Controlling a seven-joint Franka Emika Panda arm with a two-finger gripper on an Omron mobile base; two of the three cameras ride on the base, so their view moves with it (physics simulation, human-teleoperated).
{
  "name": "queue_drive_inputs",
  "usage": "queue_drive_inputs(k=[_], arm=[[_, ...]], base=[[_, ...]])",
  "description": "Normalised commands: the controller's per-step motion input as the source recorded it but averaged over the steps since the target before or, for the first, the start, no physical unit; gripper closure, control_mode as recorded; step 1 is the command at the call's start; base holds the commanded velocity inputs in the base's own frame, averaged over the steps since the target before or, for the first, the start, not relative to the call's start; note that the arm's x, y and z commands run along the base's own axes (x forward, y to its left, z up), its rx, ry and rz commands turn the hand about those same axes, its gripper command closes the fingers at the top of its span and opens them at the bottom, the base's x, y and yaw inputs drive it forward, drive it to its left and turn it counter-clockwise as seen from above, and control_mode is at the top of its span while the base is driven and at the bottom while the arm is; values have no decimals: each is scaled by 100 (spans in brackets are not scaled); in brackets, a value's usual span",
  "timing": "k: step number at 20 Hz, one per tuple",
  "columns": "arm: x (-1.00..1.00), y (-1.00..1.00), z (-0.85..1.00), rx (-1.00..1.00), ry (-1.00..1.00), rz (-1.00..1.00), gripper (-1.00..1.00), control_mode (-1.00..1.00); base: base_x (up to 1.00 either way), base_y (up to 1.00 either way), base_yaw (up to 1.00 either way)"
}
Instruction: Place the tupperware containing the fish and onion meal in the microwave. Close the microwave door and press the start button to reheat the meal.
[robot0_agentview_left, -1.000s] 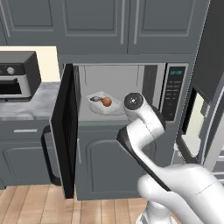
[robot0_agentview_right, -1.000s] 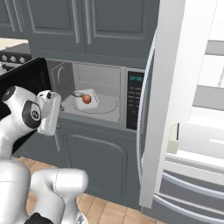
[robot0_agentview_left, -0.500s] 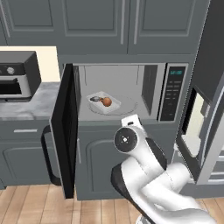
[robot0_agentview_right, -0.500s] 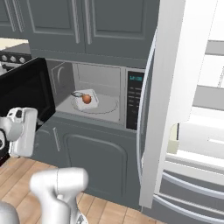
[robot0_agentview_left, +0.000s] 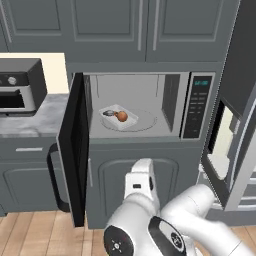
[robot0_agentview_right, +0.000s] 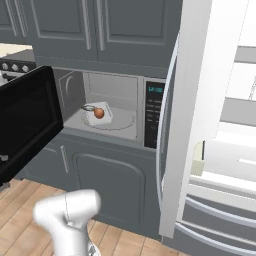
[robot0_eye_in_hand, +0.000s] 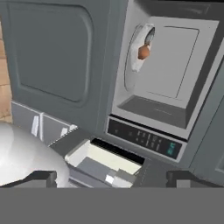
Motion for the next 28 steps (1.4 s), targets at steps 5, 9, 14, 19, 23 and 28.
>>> queue_drive_inputs(k=[5, 9, 14, 19, 23, 28], arm=[[-72, 89, -51, -4, -16, 0, -100, -100], [4, 100, -58, -3, 0, 0, -100, -100], [44, 100, -57, -6, 0, -1, -100, -100], [46, 100, -61, -10, 0, 0, -100, -100], [39, 100, -65, -12, 0, 0, -100, -100], [60, 100, -74, -12, 2, 0, -100, -100]], base=[[0, 0, 0], [0, 0, 0], [0, 0, 0], [0, 0, 0], [0, 0, 0], [0, 0, 0]])
